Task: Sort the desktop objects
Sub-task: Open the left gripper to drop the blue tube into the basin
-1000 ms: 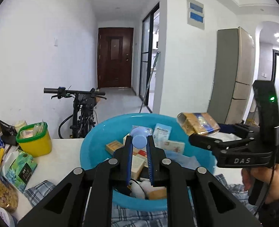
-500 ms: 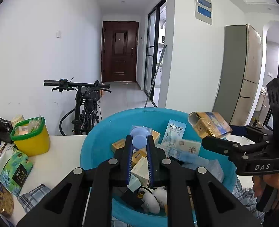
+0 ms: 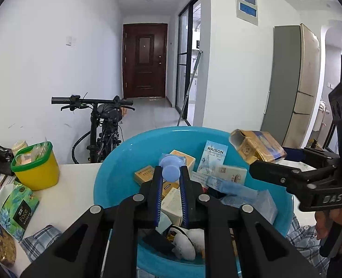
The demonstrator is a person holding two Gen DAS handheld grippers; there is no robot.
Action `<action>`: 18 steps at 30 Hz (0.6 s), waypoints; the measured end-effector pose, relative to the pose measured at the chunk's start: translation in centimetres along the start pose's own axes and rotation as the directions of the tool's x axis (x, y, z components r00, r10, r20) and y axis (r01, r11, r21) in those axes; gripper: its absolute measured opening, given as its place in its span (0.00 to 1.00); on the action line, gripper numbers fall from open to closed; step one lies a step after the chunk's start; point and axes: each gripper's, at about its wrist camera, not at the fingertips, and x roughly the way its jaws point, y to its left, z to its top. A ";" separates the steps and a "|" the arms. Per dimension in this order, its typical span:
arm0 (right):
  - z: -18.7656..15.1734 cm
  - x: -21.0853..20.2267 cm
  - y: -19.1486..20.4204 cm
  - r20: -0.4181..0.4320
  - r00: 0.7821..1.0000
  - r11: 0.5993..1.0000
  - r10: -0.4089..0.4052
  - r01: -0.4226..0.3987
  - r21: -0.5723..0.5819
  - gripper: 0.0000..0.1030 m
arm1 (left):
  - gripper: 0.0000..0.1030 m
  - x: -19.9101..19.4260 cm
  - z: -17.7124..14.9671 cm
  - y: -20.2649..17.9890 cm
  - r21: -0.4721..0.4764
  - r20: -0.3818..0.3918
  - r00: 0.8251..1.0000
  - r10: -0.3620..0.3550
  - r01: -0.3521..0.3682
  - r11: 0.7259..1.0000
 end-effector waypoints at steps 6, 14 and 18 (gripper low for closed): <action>0.2 -0.5 0.3 0.013 1.000 1.000 -0.013 0.013 -0.011 0.86 | 0.46 0.1 0.1 -0.2 -0.024 -0.019 1.000 -0.008 0.007 1.000; 0.1 -0.3 0.1 0.013 1.000 1.000 -0.017 0.017 -0.004 0.86 | 1.00 -0.5 0.6 0.8 -0.042 0.036 0.990 0.136 -0.134 0.990; -0.1 -0.1 0.3 0.005 1.000 1.000 -0.018 0.018 -0.014 0.86 | 1.00 0.6 0.2 0.9 -0.040 -0.003 0.991 0.136 -0.136 0.990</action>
